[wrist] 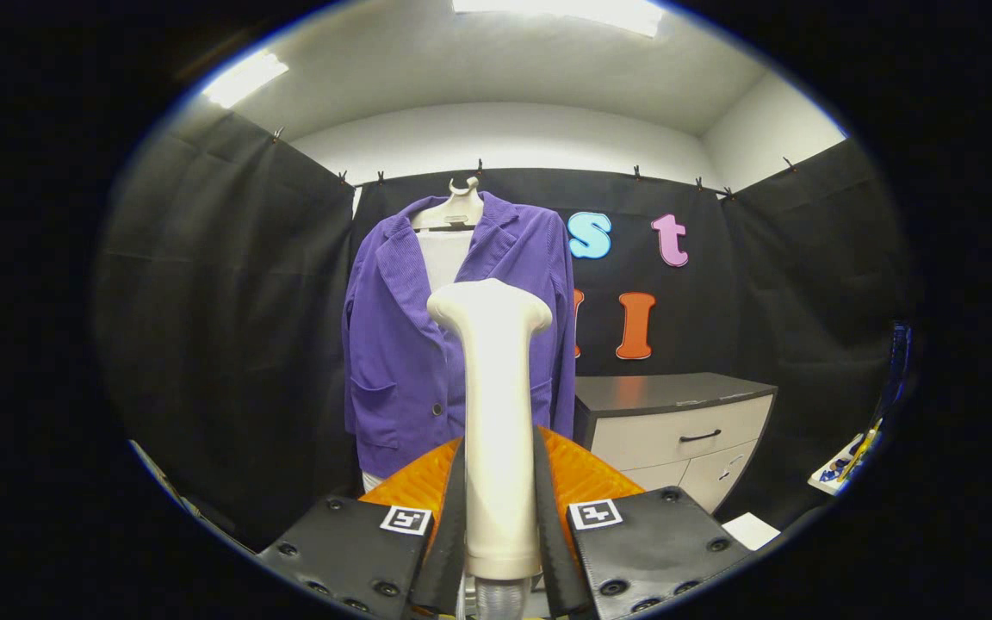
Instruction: Iron the clothes twice with a garment steamer, once on the left side and once on the right side.
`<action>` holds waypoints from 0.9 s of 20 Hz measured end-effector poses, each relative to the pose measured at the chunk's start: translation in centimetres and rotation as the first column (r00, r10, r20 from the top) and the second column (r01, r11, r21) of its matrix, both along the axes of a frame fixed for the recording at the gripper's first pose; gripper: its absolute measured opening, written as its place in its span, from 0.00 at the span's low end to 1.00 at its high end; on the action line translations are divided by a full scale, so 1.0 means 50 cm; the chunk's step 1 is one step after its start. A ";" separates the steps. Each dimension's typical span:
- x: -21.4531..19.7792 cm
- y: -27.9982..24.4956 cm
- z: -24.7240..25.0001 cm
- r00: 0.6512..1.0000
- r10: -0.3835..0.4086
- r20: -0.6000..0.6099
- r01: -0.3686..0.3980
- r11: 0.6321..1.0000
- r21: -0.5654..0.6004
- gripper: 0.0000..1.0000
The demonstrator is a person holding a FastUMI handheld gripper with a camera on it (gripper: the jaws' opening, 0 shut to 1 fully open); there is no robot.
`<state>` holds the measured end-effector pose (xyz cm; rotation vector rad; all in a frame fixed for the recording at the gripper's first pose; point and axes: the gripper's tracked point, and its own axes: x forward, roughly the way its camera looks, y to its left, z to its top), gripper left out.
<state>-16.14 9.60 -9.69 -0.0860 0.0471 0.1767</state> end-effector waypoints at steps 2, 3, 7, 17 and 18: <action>-0.011 -0.015 -0.003 1.000 -0.002 -0.006 0.002 1.000 0.008 0.45; -0.015 -0.024 -0.002 1.000 -0.004 -0.007 0.004 1.000 0.010 0.45; -0.023 -0.054 -0.002 0.999 -0.037 -0.010 0.038 0.999 0.028 0.45; -0.023 -0.097 -0.004 0.995 -0.102 -0.014 0.103 0.990 0.093 0.45; -0.023 -0.098 -0.005 0.995 -0.102 -0.014 0.103 0.990 0.095 0.45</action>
